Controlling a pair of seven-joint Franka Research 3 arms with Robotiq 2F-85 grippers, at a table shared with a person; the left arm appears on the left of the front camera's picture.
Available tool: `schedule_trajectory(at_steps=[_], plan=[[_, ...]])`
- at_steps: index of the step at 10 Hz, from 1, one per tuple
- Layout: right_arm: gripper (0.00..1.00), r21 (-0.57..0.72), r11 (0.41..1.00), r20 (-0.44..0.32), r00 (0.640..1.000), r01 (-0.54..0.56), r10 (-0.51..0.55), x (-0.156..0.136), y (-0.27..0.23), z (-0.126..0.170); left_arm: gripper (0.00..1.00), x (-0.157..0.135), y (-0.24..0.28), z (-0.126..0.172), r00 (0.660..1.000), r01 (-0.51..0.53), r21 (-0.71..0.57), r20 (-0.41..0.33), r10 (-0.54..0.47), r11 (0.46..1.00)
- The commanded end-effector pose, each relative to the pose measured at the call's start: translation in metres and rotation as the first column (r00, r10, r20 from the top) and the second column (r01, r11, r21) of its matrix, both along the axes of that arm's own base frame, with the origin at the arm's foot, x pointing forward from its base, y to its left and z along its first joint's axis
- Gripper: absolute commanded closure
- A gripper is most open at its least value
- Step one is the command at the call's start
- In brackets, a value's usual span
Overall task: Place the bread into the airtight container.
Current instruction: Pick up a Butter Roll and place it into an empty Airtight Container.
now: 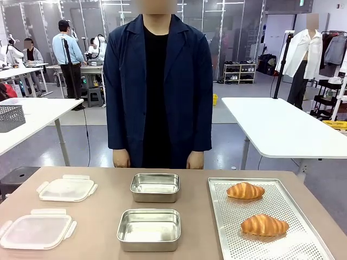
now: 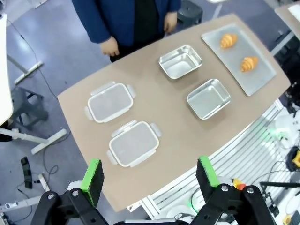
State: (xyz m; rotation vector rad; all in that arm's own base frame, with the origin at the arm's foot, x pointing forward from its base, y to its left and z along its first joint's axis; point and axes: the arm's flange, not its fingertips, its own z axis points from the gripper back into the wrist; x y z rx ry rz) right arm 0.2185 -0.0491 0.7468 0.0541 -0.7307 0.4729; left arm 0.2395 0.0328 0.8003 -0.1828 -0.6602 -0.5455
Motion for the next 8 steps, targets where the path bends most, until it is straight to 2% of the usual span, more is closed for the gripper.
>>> schedule_trajectory(at_steps=[1,2,4,5,8], plan=[[0.00,-0.040,0.999,-0.001,1.000,0.005,-0.005,-0.006,-0.012,0.000,0.00,-0.017,0.012,0.005,1.000,-0.002,-0.020,0.020,0.002,1.000],[0.00,-0.040,0.999,0.008,1.000,0.008,-0.007,-0.011,-0.015,0.001,0.00,-0.027,0.014,0.009,0.999,-0.015,-0.023,0.047,0.016,1.000],[0.00,-0.043,0.999,-0.017,1.000,-0.007,0.006,-0.002,-0.016,-0.004,0.00,-0.023,0.013,0.009,0.998,-0.004,-0.078,0.062,0.009,0.997],[0.00,-0.006,1.000,0.014,1.000,0.015,-0.015,-0.012,-0.011,0.004,0.00,-0.027,0.017,0.012,0.998,-0.033,-0.022,0.053,0.034,0.999],[0.00,-0.006,1.000,0.014,1.000,0.015,-0.015,-0.012,-0.011,0.004,0.00,-0.027,0.017,0.012,0.998,-0.033,-0.022,0.053,0.034,0.999]])
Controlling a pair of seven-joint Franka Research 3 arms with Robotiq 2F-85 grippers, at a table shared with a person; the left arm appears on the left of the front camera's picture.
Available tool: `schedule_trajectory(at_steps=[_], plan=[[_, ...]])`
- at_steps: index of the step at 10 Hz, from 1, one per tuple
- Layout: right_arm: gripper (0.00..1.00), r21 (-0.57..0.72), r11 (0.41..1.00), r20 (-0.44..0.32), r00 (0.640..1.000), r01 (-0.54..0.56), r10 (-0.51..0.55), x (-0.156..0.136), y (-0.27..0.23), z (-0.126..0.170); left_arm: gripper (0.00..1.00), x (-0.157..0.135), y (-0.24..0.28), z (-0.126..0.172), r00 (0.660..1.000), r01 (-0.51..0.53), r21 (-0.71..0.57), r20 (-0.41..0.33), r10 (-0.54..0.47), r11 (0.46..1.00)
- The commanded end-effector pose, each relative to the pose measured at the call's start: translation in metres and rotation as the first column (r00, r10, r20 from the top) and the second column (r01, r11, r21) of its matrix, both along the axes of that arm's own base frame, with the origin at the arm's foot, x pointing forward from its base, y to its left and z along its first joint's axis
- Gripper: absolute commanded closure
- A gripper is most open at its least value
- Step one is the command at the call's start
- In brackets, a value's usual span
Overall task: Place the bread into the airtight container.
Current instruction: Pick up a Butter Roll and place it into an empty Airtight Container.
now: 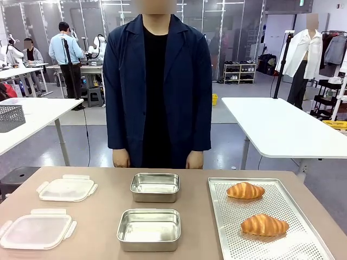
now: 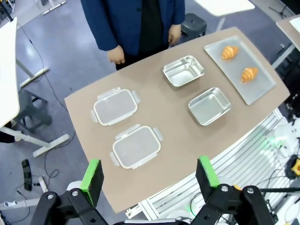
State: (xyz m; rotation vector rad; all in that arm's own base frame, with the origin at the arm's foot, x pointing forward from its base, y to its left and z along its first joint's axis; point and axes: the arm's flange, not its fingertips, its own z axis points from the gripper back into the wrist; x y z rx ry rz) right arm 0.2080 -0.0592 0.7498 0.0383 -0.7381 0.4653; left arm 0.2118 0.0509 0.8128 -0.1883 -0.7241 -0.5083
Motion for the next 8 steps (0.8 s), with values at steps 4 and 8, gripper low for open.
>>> schedule_trajectory(at_steps=[4,8], plan=[[0.00,-0.266,0.947,0.100,0.972,-0.178,0.211,0.009,0.018,-0.003,0.00,0.000,-0.001,0.000,1.000,0.001,0.013,-0.001,-0.001,1.000],[0.00,-0.435,0.692,-0.237,0.815,-0.576,0.529,0.049,0.038,-0.049,0.00,0.000,-0.001,0.000,1.000,0.001,0.013,-0.001,-0.001,1.000]])
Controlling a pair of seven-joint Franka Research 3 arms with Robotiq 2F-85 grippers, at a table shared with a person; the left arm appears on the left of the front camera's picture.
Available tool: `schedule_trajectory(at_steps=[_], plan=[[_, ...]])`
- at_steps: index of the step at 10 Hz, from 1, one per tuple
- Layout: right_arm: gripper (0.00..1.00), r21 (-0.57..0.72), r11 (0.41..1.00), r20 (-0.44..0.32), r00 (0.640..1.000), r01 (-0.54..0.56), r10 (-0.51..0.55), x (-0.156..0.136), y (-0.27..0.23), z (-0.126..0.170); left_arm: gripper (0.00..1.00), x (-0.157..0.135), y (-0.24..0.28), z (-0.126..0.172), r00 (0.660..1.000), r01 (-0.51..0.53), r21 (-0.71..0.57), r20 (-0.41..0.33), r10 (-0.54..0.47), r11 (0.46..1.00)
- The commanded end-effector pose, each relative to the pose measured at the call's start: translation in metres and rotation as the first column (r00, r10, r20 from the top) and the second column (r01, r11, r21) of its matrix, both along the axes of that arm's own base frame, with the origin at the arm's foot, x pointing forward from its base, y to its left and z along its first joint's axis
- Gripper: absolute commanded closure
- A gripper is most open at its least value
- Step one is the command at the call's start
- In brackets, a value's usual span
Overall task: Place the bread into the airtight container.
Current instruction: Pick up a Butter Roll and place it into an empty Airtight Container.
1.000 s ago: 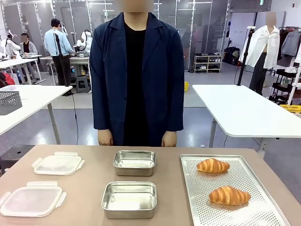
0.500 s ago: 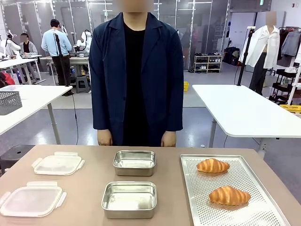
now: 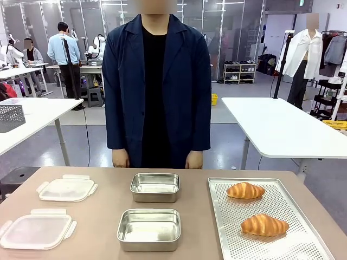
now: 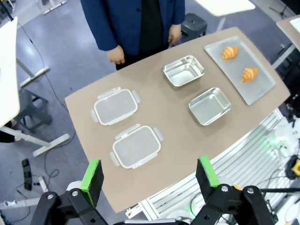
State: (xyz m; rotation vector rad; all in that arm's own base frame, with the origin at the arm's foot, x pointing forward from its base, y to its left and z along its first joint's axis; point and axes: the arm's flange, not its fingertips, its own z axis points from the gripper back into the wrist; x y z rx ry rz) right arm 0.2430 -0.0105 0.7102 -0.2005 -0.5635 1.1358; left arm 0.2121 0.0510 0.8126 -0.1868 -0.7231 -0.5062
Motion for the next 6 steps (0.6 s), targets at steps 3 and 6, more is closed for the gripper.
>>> schedule_trajectory(at_steps=[3,6], plan=[[0.00,-0.108,0.969,-0.284,0.941,-0.220,0.182,0.062,0.007,-0.070,0.00,0.000,-0.001,0.000,1.000,0.003,0.012,0.000,-0.003,1.000],[0.00,-0.037,0.947,-0.413,0.868,-0.319,0.276,0.086,0.026,-0.143,0.00,0.000,-0.001,0.000,1.000,0.003,0.012,0.000,-0.003,1.000]])
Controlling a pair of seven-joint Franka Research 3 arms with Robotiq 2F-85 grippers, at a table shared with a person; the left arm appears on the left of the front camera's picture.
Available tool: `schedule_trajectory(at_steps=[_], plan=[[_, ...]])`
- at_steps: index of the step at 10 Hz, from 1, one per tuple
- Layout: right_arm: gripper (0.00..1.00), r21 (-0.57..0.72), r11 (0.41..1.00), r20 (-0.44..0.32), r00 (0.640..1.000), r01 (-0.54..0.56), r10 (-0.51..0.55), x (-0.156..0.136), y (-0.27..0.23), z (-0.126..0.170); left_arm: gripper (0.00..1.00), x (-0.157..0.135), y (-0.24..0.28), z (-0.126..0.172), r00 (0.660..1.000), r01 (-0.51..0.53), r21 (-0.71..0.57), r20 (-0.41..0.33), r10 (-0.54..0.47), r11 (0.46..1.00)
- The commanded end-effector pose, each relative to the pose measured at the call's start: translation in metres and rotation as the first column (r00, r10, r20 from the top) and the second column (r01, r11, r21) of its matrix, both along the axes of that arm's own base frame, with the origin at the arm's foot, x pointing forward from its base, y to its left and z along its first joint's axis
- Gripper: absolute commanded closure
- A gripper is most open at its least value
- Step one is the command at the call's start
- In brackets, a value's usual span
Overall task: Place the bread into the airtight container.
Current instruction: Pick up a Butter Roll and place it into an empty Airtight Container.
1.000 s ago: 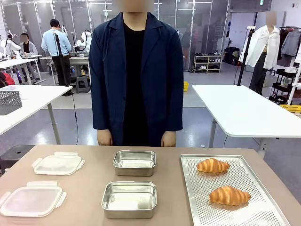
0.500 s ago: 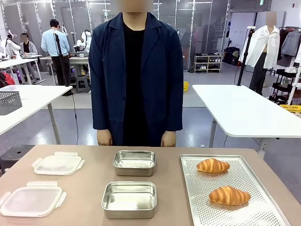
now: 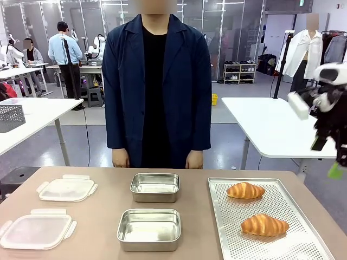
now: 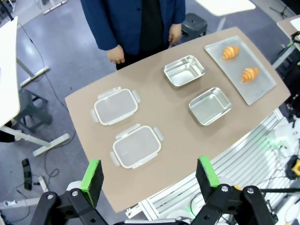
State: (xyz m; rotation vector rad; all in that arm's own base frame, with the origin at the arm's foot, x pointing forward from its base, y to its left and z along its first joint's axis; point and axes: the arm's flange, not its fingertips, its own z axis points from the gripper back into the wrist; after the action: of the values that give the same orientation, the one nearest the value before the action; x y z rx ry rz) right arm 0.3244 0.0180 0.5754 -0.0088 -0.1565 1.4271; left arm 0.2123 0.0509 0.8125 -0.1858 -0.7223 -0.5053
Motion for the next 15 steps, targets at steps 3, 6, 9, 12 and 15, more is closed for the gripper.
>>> schedule_trajectory(at_steps=[3,6,9,12,15], plan=[[0.00,0.016,0.998,-0.007,0.999,-0.053,0.053,0.003,0.011,-0.055,0.00,0.000,-0.001,0.000,1.000,0.004,0.011,0.000,-0.004,1.000],[0.00,0.007,0.999,-0.053,0.998,-0.043,0.043,0.006,0.013,-0.050,0.00,0.000,-0.001,0.000,1.000,0.004,0.011,0.000,-0.004,1.000],[0.00,0.007,0.999,-0.053,0.998,-0.043,0.043,0.006,0.013,-0.050,0.00,0.000,-0.001,0.000,1.000,0.004,0.011,0.000,-0.004,1.000],[0.00,-0.026,1.000,-0.044,0.999,-0.009,0.008,0.028,0.019,-0.090,0.00,0.000,-0.001,0.000,1.000,0.004,0.011,0.000,-0.004,1.000],[0.00,-0.054,0.998,-0.033,0.999,-0.010,0.008,0.049,0.026,-0.145,0.00,0.000,-0.001,0.000,1.000,0.004,0.011,0.000,-0.004,1.000]])
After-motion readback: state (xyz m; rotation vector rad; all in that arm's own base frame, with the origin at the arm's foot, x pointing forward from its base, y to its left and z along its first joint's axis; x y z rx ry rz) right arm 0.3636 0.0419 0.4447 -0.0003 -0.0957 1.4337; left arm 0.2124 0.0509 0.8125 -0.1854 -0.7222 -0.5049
